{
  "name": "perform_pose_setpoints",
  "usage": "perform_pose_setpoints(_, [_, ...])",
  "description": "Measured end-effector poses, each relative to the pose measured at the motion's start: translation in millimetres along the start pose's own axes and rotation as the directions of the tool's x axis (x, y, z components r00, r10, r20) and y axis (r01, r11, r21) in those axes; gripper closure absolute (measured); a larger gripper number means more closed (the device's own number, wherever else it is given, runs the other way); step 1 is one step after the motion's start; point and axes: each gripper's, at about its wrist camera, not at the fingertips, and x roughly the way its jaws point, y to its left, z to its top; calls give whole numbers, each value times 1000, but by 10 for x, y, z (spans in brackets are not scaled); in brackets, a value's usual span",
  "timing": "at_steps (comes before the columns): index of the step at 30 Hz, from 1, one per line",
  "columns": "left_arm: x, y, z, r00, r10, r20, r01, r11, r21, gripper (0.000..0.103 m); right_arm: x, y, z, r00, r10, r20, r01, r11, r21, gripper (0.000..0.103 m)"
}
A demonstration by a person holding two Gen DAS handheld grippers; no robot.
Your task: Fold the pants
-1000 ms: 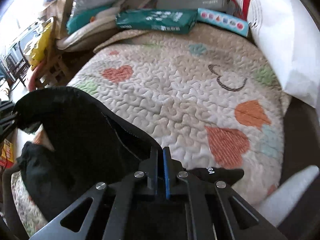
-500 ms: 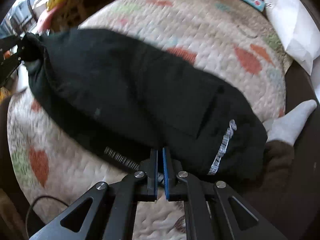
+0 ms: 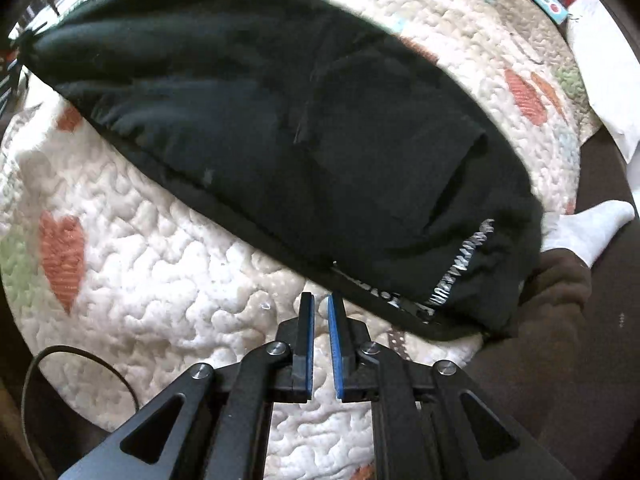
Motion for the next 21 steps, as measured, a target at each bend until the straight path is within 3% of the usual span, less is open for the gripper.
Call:
perform_pose_setpoints(1, [-7,67,-11,1000,-20,-2,20,999,-36,75,-84,-23,6,1000,14,24,-14,1000,15,94])
perform_pose_setpoints(3, [33,148,-12,999,-48,-11,47,996,-75,53,-207,-55,47,997,46,65,-49,998,39,94])
perform_pose_setpoints(7, [86,-35,49,1000,-16,-23,15,1000,-8,50,-301,81,305,984,110,138,-118,992,54,94])
perform_pose_setpoints(11, [29,-259,127,1000,4,15,-5,999,54,50,-437,450,916,946,213,246,-215,976,-21,94])
perform_pose_setpoints(13, [-41,-300,156,999,12,43,-13,1000,26,50,-515,673,1238,916,281,288,-270,960,-76,93])
perform_pose_setpoints(16, [-77,-186,163,998,-28,63,35,993,-113,48,-559,1067,1702,883,370,289,-335,928,-164,91])
perform_pose_setpoints(18, [-60,24,115,992,-108,65,121,957,-265,48,-544,1287,1964,870,403,286,-357,913,-198,90])
perform_pose_setpoints(21, [-10,412,-90,967,-237,94,251,816,-521,46,-491,1452,2188,849,445,285,-399,894,-206,87])
